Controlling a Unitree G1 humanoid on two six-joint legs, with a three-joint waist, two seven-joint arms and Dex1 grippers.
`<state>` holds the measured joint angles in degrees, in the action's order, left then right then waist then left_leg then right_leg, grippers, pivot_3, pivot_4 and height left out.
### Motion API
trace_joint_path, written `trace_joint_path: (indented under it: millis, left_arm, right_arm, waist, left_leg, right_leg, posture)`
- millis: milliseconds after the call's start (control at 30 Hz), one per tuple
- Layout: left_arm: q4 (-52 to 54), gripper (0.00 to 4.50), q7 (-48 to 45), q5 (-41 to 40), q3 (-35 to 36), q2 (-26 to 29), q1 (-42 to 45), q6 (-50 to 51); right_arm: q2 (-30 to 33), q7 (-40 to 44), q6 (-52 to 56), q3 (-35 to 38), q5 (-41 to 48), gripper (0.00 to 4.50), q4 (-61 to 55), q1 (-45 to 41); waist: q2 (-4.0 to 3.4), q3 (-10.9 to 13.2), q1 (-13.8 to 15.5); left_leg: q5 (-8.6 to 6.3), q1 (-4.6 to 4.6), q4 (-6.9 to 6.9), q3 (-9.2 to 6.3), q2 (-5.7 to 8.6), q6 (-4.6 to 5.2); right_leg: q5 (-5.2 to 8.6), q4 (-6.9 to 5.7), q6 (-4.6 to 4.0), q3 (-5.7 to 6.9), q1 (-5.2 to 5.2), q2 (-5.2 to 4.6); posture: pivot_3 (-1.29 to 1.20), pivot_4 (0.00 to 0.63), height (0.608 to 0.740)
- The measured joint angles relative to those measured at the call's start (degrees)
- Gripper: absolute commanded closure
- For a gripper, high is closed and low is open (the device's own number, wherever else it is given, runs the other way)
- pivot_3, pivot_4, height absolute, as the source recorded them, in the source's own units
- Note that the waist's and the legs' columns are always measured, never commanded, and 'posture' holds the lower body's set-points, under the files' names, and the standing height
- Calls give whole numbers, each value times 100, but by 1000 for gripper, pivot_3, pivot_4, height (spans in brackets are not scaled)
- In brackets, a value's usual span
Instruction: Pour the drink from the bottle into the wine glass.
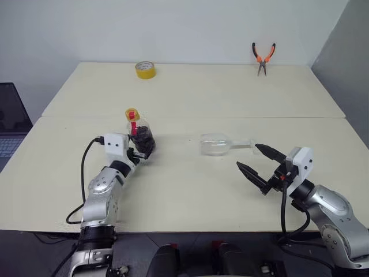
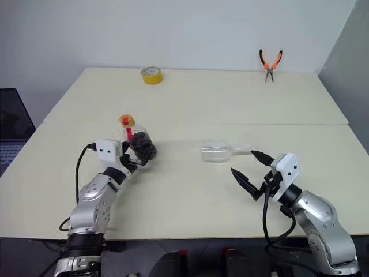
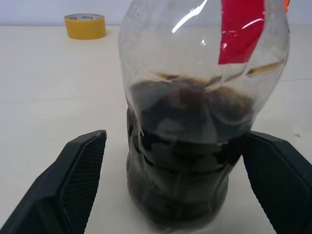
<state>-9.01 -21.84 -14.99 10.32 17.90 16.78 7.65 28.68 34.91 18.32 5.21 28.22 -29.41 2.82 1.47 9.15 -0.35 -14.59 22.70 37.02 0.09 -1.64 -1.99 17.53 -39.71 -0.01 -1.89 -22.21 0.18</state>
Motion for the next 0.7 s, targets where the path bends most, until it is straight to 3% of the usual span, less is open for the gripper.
trace_joint_path:
  millis: [300,400,533,700]
  left_arm:
    - [-583,14,-1,102,-91,-120,440,-299]
    - [-695,584,-6,115,-93,-130,497,-372]
    - [-696,1758,-28,112,-102,-131,492,-393]
    - [-380,2463,-20,138,-161,-112,314,-251]
  right_arm:
    - [-3,-5,174,-109,5,0,-2,-231]
    - [-2,-8,249,-168,7,0,-9,-375]
    - [-6,-40,367,-191,18,0,-48,-492]
    - [-33,-160,568,-191,137,0,-194,-713]
  waist:
    - [0,0,4]
    - [0,0,4]
    - [1,0,4]
    - [1,1,2]
  left_leg:
    - [0,1,0,1,0,0]
    - [0,0,0,0,0,0]
    - [0,4,2,0,1,-1]
    - [0,6,0,-3,-1,-1]
  right_leg:
    - [0,1,0,-1,0,0]
    - [-1,0,0,0,0,0]
    - [-1,3,1,0,0,0]
    - [-2,6,2,1,-1,0]
  posture:
    - [0,150,740]
    - [0,150,740]
    - [0,150,740]
    - [0,150,740]
